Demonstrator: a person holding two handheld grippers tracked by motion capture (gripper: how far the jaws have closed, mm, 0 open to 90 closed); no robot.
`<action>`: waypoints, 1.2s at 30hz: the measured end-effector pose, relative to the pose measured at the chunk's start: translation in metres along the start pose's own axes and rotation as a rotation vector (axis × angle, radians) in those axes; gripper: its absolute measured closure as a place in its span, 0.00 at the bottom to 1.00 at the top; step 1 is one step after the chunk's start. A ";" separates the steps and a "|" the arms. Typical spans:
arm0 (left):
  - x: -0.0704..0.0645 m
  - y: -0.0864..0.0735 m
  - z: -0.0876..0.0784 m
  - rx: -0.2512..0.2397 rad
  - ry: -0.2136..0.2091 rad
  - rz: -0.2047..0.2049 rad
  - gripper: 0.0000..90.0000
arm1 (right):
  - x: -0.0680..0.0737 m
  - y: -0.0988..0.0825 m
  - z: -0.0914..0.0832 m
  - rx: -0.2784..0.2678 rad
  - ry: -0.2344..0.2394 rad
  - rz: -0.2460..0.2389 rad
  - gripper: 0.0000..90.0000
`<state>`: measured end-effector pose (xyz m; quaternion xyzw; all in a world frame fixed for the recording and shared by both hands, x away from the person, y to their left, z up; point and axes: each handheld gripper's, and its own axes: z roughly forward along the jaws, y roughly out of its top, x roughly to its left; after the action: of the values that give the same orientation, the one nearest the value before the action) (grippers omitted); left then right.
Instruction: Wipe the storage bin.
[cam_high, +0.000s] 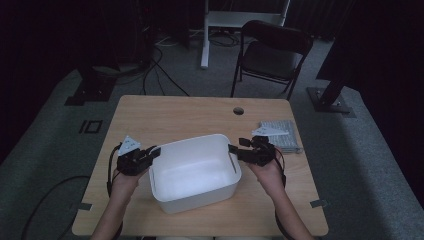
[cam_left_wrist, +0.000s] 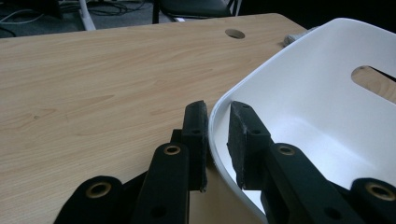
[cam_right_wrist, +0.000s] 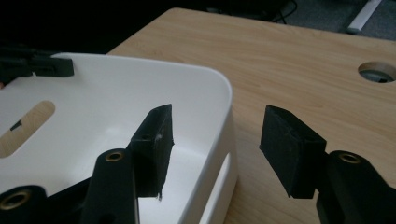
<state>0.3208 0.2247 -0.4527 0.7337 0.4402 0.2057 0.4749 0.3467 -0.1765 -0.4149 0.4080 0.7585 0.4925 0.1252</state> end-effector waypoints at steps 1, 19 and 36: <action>0.000 0.000 0.000 0.000 0.000 -0.001 0.86 | -0.001 0.000 -0.002 -0.006 0.000 0.002 0.48; 0.000 -0.001 0.000 -0.007 -0.003 -0.005 0.86 | -0.052 -0.003 -0.016 -0.084 -0.104 0.030 0.48; 0.000 -0.001 0.000 -0.007 -0.003 -0.006 0.85 | -0.118 -0.024 -0.015 -0.073 -0.270 0.139 0.47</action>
<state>0.3207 0.2245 -0.4535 0.7309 0.4410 0.2050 0.4788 0.4014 -0.2782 -0.4530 0.5173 0.6862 0.4678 0.2064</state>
